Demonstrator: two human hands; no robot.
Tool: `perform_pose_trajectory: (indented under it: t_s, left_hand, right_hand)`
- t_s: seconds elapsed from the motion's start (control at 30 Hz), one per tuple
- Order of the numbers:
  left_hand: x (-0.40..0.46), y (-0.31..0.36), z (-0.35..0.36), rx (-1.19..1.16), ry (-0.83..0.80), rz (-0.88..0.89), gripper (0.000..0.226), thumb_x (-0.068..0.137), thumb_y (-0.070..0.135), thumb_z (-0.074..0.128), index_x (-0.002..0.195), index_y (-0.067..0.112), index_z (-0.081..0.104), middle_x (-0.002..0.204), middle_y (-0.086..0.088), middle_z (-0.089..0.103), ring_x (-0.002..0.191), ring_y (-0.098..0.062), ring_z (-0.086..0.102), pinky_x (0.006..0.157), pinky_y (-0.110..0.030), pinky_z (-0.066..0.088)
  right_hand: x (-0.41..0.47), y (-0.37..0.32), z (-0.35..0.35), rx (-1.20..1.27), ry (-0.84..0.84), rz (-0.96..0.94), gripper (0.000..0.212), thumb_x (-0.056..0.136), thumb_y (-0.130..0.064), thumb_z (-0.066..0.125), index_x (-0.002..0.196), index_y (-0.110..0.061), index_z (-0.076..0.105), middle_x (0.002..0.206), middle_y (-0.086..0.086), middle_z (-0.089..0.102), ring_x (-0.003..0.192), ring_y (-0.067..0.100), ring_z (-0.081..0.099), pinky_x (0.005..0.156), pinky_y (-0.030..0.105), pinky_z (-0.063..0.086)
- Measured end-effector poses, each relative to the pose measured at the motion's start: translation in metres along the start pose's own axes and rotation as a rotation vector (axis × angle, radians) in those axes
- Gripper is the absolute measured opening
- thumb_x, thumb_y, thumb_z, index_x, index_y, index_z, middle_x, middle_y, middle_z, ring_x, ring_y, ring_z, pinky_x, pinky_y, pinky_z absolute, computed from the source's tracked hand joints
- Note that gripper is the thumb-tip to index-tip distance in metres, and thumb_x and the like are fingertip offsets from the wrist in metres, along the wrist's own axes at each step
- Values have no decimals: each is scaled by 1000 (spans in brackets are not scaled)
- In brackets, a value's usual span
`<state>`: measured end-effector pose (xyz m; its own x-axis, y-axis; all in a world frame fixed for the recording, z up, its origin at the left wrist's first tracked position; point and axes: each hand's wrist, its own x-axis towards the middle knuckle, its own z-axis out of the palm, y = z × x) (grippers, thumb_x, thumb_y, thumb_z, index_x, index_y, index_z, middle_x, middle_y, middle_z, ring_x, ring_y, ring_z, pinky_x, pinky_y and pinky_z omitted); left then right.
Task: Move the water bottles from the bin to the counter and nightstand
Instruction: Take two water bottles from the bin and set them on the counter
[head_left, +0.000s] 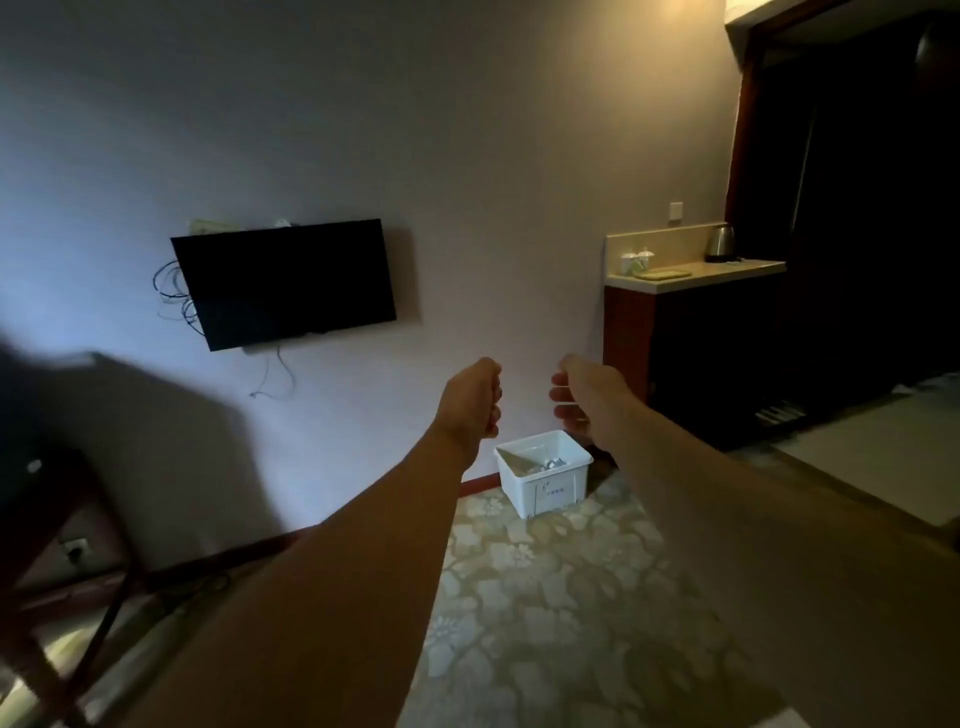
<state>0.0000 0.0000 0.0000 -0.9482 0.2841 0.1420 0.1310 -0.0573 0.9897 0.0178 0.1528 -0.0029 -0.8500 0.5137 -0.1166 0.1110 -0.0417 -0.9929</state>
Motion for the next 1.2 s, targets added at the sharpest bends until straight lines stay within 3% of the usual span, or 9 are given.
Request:
perform_pose_trajectory:
  t_s: [0.23,0.6,0.83,1.2]
  left_hand:
    - [165,-38,-37,29,-42,-26,32,97,21,41,65,18,36,61,-1,35,55,-15,29,58,-29,31]
    - [425,-66,-80,-22,-111,-50,29,94,21,43,66,21,37,60,1,37,54,-15,29,56,-30,29]
    - [567,-115,-59,-13,-143,-87,27,91,21,44,65,22,37,57,3,37,51,-15,28,54,-29,27]
    - [841,-174,26,12,-135,-116,31,91,20,46,61,22,37,56,3,37,48,-14,30,53,-29,28]
  right_hand:
    - [142,-1,87,-12,29,44,26,93,-33,53,99,-12,66,93,7,70,76,19,63,61,30,48]
    - [353,-44,195,66,148,55,23,88,-25,50,92,-10,66,80,6,66,55,16,54,48,20,42]
    - [493,-36,214,55,168,100,24,88,-25,48,96,-11,66,82,6,65,58,16,54,51,23,42]
    - [787,-42,197,0,163,148,23,92,-26,48,100,-12,65,88,6,63,60,14,53,52,24,42]
